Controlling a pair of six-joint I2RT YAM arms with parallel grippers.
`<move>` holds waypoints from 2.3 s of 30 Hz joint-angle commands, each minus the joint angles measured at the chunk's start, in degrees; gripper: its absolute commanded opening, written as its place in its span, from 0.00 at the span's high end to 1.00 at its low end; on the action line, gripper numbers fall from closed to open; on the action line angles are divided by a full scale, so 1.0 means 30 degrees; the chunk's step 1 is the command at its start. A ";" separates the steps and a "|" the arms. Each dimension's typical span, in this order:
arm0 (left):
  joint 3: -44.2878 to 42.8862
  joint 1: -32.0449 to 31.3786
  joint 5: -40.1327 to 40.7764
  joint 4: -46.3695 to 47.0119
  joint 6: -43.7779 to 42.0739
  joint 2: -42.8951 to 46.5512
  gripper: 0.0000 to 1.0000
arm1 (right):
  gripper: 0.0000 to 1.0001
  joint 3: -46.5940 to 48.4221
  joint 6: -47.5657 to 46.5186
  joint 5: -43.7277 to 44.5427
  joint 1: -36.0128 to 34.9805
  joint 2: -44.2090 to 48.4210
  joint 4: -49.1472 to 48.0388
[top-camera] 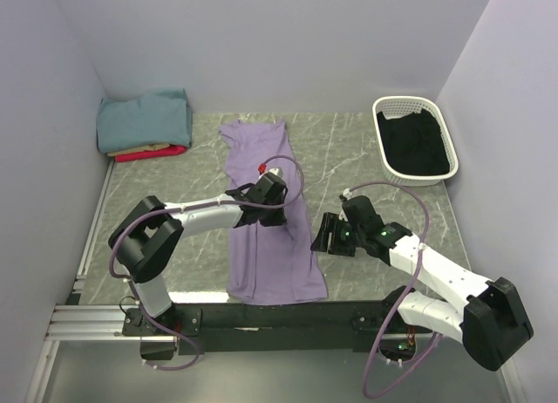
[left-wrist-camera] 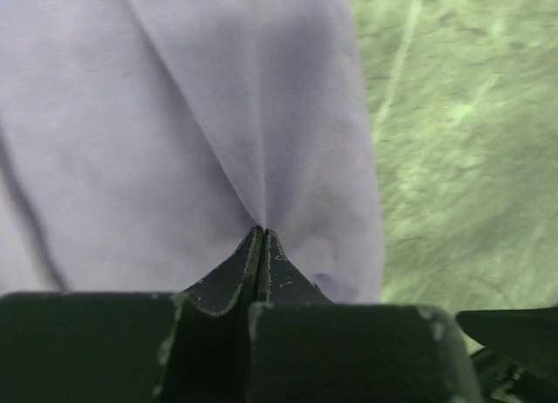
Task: Fold and stack the t-shirts
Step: Fold the tshirt
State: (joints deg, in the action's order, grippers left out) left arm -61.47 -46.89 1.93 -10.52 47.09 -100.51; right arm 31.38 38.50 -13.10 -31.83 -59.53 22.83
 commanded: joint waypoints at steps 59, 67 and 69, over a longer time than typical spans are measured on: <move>1.0995 -0.2971 0.0323 -1.0439 0.7710 1.6012 0.01 | 0.33 -0.5506 0.2047 -0.4011 -0.1077 0.4520 0.0333; 1.1906 -0.3792 0.0351 -0.8858 0.7916 1.5574 0.01 | 0.33 -0.6533 0.2518 -0.5095 -0.1224 0.3203 -0.2217; 1.2140 -0.3880 0.0701 -0.8271 0.7858 1.5515 0.00 | 0.33 -0.6562 0.2518 -0.5182 -0.1341 0.2707 -0.2686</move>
State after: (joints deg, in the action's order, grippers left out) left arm -26.02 -57.82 2.90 -39.64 69.80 -53.63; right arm 13.50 45.91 -28.58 -34.89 -48.73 18.22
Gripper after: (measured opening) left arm 0.995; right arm 0.667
